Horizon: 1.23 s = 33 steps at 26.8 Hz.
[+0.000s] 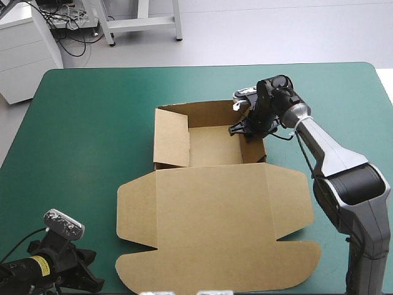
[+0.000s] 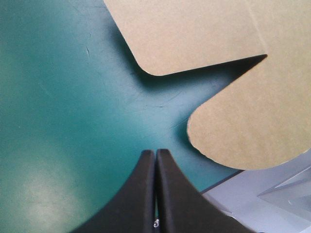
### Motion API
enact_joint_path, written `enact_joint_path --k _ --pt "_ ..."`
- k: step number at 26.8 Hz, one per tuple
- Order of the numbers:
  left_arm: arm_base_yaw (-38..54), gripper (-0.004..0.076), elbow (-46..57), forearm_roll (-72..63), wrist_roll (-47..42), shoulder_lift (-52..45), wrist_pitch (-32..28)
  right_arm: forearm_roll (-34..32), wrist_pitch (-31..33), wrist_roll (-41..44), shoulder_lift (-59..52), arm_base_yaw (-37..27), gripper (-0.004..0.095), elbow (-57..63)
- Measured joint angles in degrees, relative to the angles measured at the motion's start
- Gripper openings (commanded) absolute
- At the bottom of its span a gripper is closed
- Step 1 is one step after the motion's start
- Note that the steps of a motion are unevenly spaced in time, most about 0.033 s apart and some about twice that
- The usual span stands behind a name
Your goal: Fold the box
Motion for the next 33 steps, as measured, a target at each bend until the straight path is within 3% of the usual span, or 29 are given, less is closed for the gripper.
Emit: enact_joint_path --k 1,10,16,21,33 --pt "0.0 -0.0032 0.0 -0.07 0.0 0.0 0.0 0.3 0.0 0.0 0.27 0.0 -0.002 0.0" --pt "0.0 -0.0032 0.0 -0.2 -0.24 0.0 0.0 -2.02 0.87 0.65 0.34 -0.5 -0.0023 -2.5" --pt "0.0 -0.0032 0.0 -0.2 -0.43 0.0 -0.07 -6.31 1.41 0.37 -0.98 -4.71 -0.0023 -9.15" --pt "0.0 -0.0032 0.0 -0.2 -0.43 0.0 -0.07 -9.49 1.6 0.37 -3.53 -11.3 -0.0023 -11.45" --pt "0.0 -0.0032 0.04 -0.2 -1.47 0.0 -0.24 -9.66 2.97 0.37 -3.85 -31.04 -0.0023 -11.53"
